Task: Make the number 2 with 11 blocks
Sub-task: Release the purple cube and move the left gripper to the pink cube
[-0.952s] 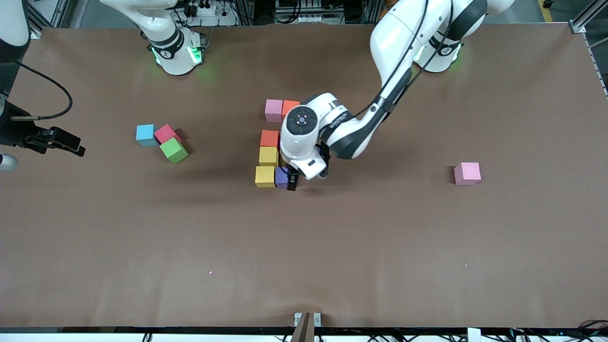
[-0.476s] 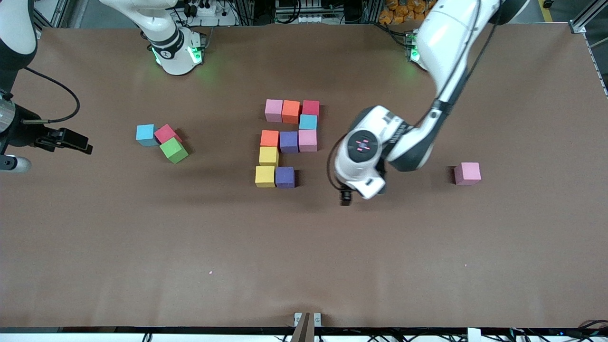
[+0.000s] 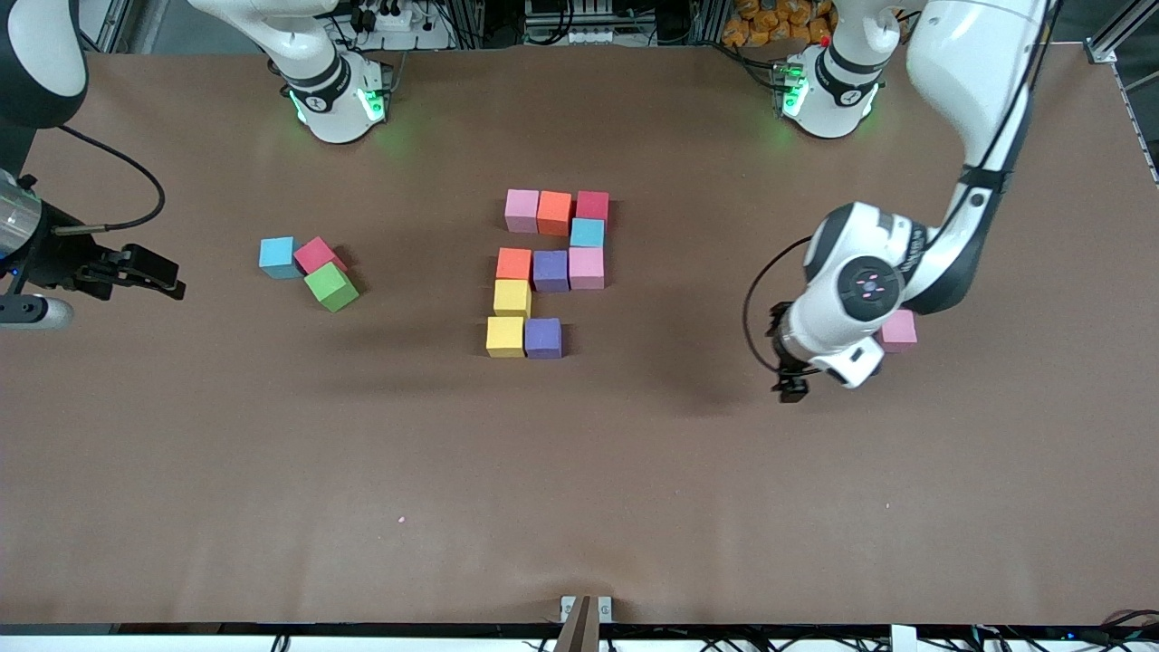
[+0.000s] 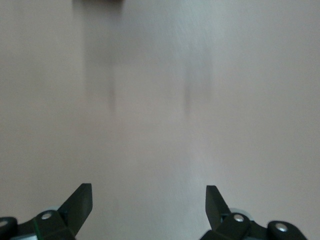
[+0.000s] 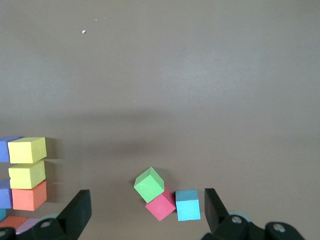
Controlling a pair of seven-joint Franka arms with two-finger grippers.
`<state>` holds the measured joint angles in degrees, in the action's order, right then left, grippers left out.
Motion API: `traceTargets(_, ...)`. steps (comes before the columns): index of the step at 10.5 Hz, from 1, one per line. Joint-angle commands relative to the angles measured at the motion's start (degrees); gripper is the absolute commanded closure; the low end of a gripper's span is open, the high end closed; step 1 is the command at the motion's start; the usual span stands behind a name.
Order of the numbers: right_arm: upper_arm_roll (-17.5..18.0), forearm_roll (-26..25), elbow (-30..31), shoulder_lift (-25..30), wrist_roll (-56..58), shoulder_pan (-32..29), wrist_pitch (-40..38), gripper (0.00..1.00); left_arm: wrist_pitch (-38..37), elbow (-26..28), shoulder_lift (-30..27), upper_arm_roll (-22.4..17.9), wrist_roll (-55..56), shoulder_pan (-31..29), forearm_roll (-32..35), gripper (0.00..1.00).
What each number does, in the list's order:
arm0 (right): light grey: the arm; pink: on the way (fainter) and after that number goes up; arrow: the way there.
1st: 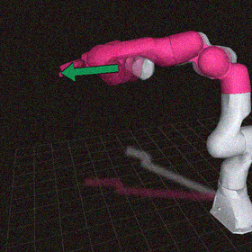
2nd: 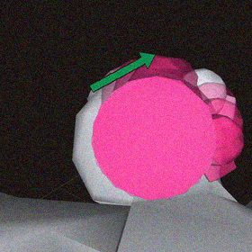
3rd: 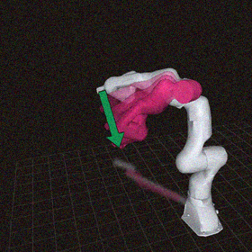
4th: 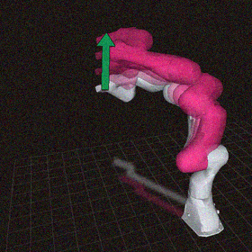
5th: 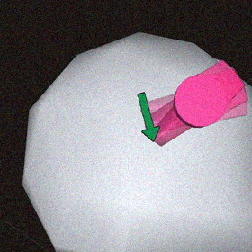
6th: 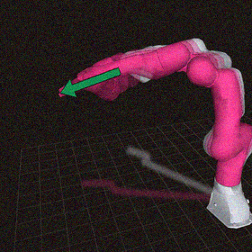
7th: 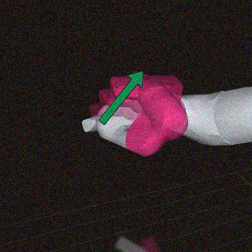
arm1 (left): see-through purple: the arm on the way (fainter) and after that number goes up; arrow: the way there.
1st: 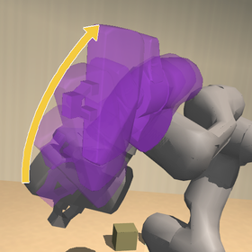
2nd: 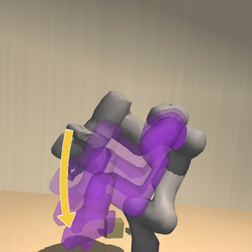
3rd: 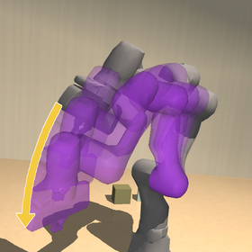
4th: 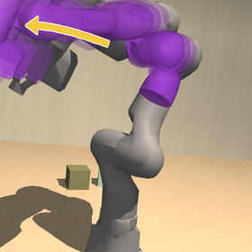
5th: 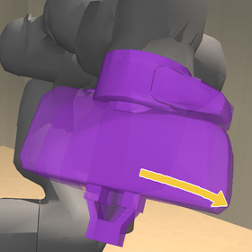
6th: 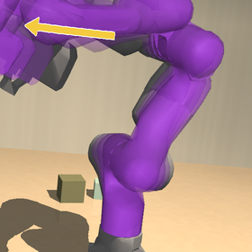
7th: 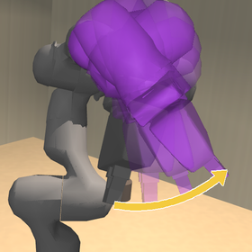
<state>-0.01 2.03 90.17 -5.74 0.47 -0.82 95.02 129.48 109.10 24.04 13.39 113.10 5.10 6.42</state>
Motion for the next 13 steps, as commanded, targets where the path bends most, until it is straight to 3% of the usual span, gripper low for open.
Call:
traceTargets(1, -0.26, -0.62, -0.7, 0.64, 1.2, -0.84, -0.45, 0.0, 1.91, 7.16, -4.08, 0.5, -7.76, -6.64, -0.62, 0.0)
traceTargets(6, 0.27, -0.89, -1.93, 2.84, 2.43, 0.55, -1.25, 0.0, 4.37, 13.41, -5.49, 0.5, -23.07, -17.21, -0.54, 0.0)
traceTargets(9, 0.09, -1.06, -3.33, 2.66, 3.14, 0.47, -3.0, 0.0, 5.17, 17.54, -7.33, 0.41, -28.18, -20.2, -0.19, 0.0)
traceTargets(13, -0.17, -1.42, -8.08, 2.67, 3.67, -1.02, -7.13, 0.0, 6.91, 18.43, -7.17, 0.41, -29.34, -22.23, -0.18, 0.0)
